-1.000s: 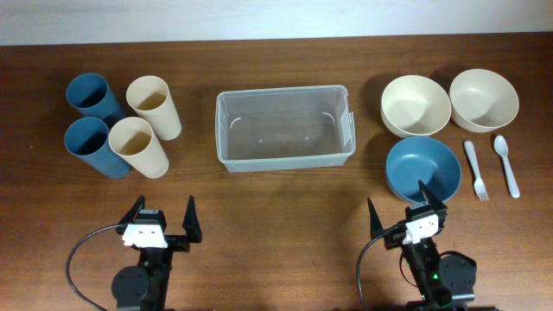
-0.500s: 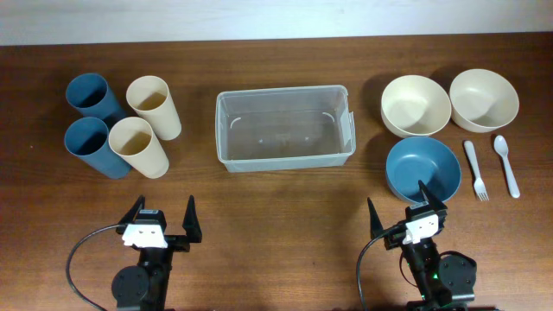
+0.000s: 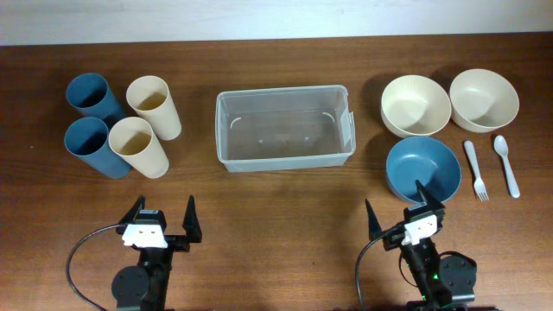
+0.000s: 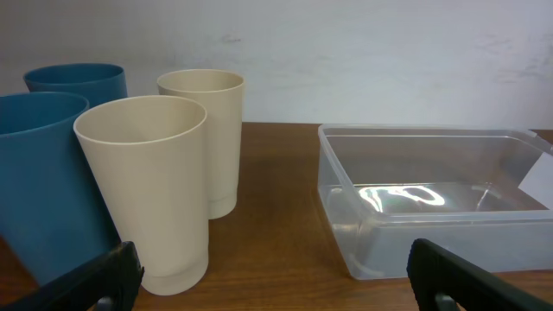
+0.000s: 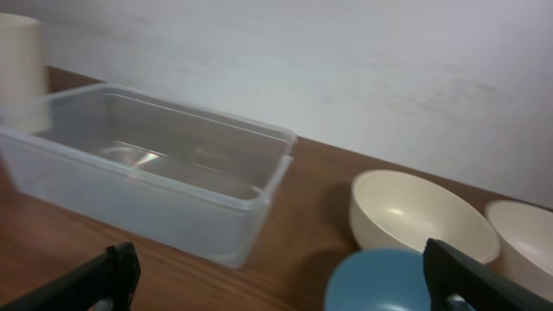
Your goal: Pack container
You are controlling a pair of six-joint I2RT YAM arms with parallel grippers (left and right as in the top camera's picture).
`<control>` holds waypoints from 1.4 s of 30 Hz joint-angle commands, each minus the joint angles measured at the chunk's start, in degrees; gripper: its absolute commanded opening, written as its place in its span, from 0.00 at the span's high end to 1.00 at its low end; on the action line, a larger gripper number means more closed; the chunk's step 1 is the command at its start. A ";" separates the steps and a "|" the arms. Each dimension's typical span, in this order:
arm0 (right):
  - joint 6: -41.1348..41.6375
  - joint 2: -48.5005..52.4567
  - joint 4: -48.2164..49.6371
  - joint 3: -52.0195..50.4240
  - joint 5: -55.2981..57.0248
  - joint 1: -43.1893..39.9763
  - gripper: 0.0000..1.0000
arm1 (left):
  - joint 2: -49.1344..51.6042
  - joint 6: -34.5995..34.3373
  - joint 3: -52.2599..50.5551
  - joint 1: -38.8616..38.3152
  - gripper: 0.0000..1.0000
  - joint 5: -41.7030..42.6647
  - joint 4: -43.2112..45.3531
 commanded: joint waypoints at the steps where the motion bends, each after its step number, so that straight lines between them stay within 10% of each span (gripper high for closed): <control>1: 0.37 -0.59 2.25 -0.26 -6.58 0.31 0.01 | -0.50 0.92 -0.20 -0.28 0.00 -0.42 -0.28; 9: 0.35 0.96 2.86 7.78 -3.13 0.20 0.01 | -0.50 0.92 -0.20 -0.28 0.00 -0.42 -0.28; 19: -0.24 24.59 -29.97 44.78 14.27 -3.26 0.01 | -0.50 0.92 -0.20 -0.28 0.00 -0.42 -0.28; 29: 0.24 47.28 -38.93 58.90 -7.06 -5.35 0.01 | -0.50 0.92 -0.20 -0.28 0.00 -0.42 -0.28; 36: 39.95 56.70 -46.51 58.90 21.16 -14.21 0.01 | -0.50 0.92 -0.20 -0.28 0.01 -0.42 -0.28; 42: 41.81 63.23 -48.13 58.90 11.67 -27.71 0.01 | -0.50 0.92 -0.20 -0.28 0.00 -0.42 -0.28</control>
